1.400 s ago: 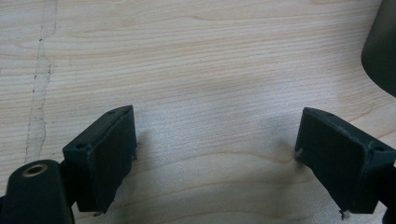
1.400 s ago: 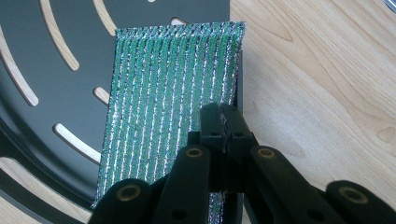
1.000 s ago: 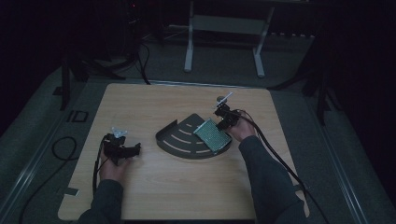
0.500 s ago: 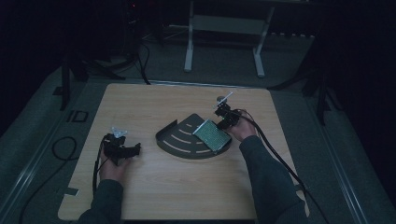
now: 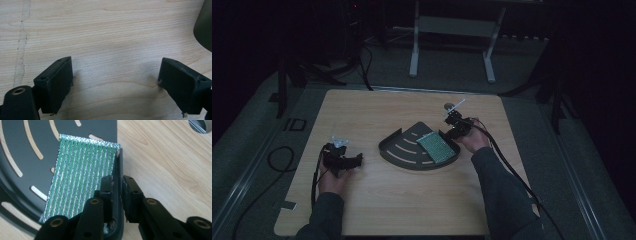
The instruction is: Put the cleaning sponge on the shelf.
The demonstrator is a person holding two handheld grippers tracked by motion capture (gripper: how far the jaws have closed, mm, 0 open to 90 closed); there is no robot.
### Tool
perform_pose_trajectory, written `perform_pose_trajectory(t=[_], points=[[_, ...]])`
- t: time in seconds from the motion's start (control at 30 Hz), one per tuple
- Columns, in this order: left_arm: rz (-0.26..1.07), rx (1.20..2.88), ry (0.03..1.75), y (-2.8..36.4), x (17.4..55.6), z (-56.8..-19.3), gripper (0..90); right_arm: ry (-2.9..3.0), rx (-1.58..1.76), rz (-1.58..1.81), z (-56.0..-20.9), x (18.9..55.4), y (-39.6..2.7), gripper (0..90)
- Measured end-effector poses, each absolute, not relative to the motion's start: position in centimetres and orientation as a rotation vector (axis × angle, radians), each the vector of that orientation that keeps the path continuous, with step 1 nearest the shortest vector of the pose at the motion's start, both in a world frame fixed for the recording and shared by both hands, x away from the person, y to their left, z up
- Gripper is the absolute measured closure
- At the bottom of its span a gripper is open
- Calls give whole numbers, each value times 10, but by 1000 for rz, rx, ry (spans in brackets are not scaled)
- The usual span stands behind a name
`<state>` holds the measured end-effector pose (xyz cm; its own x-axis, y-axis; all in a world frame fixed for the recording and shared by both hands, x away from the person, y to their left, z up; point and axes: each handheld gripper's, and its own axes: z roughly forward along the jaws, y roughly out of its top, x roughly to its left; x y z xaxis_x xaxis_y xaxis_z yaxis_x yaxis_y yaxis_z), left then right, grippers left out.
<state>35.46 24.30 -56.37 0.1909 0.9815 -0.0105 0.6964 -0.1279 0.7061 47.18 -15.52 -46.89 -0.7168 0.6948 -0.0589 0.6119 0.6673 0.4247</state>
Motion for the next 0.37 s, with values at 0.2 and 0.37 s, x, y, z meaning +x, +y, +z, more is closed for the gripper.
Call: perform_pose_trajectory(t=[0.2, 0.37], points=[[636, 1891, 1566, 243, 355, -564, 129, 2647, 1102, 635, -465, 464, -173, 670], [635, 1892, 1565, 243, 355, -564, 129, 2640, 1105, 676, -465, 452, -187, 598]])
